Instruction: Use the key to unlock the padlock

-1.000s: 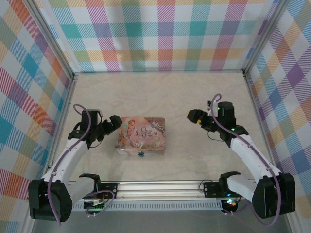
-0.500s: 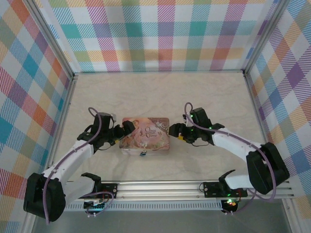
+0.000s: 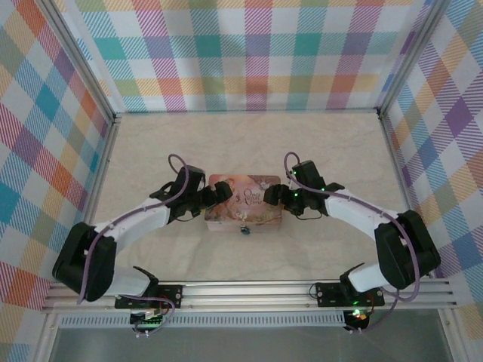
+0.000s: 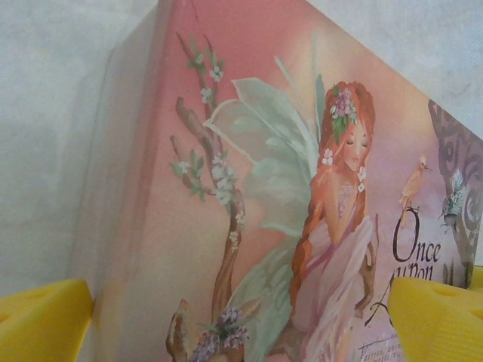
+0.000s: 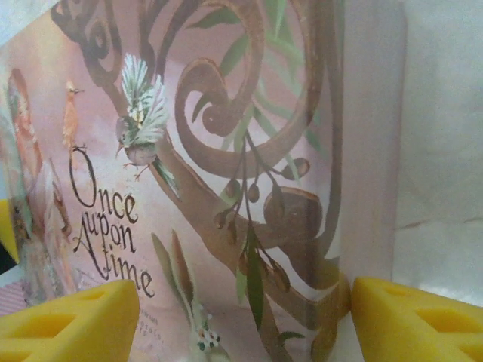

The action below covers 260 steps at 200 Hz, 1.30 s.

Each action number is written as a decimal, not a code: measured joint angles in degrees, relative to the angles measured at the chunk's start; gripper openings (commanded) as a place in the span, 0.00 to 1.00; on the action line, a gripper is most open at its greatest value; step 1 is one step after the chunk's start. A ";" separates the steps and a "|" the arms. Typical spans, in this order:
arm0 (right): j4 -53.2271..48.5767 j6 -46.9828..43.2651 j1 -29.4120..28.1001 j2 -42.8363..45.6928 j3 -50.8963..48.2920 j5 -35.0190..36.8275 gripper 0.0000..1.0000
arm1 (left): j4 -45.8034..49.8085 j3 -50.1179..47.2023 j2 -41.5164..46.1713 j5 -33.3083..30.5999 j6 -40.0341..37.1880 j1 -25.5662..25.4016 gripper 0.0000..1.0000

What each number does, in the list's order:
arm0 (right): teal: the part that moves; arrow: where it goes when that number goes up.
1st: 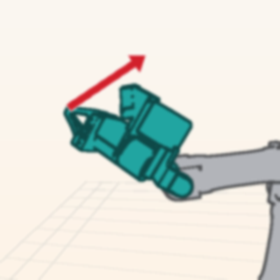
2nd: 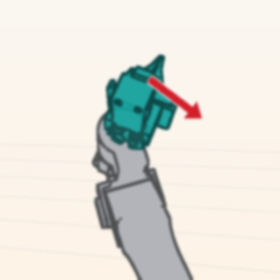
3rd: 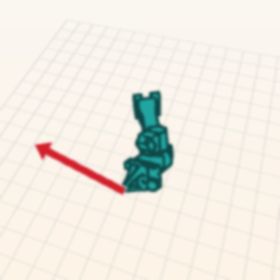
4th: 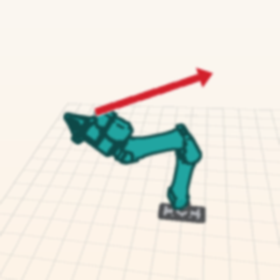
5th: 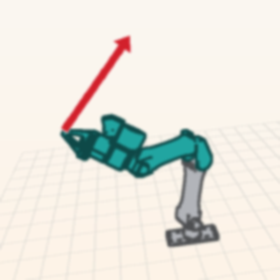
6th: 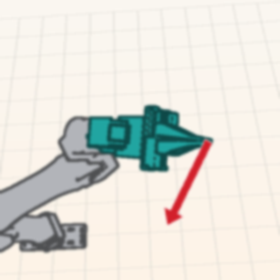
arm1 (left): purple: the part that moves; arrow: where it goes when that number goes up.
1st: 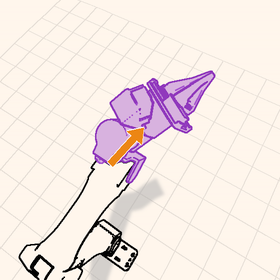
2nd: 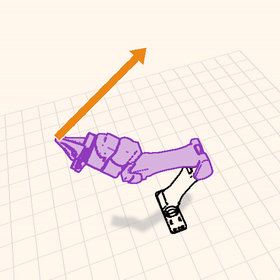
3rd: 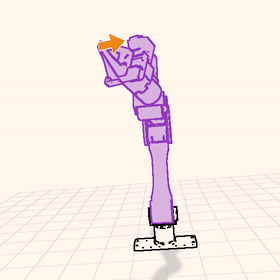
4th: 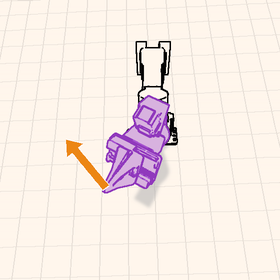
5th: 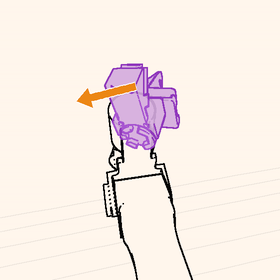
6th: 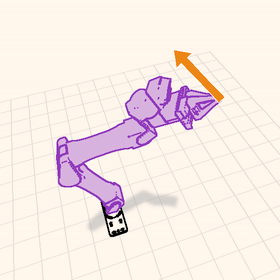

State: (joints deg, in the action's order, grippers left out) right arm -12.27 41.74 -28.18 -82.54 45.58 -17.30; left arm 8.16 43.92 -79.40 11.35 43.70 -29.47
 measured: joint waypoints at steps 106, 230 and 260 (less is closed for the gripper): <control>-0.24 -6.01 7.39 -12.31 12.61 3.19 0.74 | -2.56 12.66 -13.53 -3.65 -0.22 -0.90 1.00; 0.13 -6.29 7.34 -12.24 12.61 2.95 0.80 | -0.85 16.00 -16.02 -6.60 -2.78 -1.20 1.00; -1.14 -6.69 7.39 -11.45 12.61 2.93 0.81 | -0.39 15.89 -15.04 -6.80 -2.80 -1.20 1.00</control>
State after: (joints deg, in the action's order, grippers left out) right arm -13.41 35.05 -20.80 -94.00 58.19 -14.37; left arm 7.77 59.81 -94.43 4.56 40.91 -30.68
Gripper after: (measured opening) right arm 0.804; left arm 0.998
